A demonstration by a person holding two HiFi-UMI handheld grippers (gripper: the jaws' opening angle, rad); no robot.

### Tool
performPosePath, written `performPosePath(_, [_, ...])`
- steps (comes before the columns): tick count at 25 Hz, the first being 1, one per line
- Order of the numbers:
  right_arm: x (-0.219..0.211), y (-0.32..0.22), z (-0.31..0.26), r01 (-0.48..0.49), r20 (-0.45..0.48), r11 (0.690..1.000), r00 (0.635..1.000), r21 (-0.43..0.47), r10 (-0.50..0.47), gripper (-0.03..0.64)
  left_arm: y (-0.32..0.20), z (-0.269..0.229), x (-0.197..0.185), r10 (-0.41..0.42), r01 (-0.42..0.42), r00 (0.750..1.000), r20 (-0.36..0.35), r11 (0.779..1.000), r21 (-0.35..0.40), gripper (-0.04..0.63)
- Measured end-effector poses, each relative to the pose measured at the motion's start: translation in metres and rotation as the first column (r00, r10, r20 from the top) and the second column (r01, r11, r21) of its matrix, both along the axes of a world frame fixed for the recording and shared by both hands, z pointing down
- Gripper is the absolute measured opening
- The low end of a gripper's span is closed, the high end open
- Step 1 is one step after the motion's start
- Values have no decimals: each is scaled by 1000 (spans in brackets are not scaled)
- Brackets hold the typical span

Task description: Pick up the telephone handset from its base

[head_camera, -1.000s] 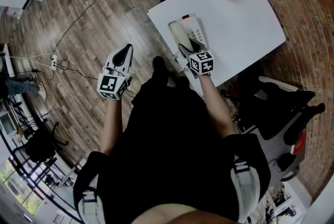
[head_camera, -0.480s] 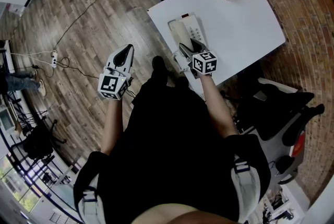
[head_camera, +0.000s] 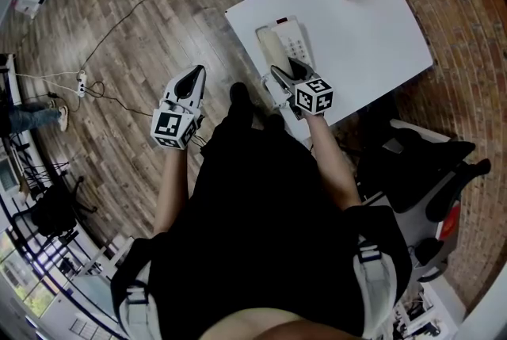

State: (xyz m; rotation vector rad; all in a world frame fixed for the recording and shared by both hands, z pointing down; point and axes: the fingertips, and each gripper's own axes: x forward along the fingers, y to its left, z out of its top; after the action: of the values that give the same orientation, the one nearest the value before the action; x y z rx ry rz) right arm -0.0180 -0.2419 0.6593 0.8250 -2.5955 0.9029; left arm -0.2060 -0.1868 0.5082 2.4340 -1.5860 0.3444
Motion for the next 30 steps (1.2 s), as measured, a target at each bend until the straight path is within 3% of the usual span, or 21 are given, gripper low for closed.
performPosePath(11, [9, 8, -26, 5, 75, 1000, 997, 11, -6, 212, 10, 1, 15, 4, -4, 1000, -11, 1000, 3, 20])
performPosePath(30, [34, 25, -34, 35, 89, 999, 995, 23, -37, 212, 32, 3, 44, -17, 17, 1000, -18, 1000, 7, 20])
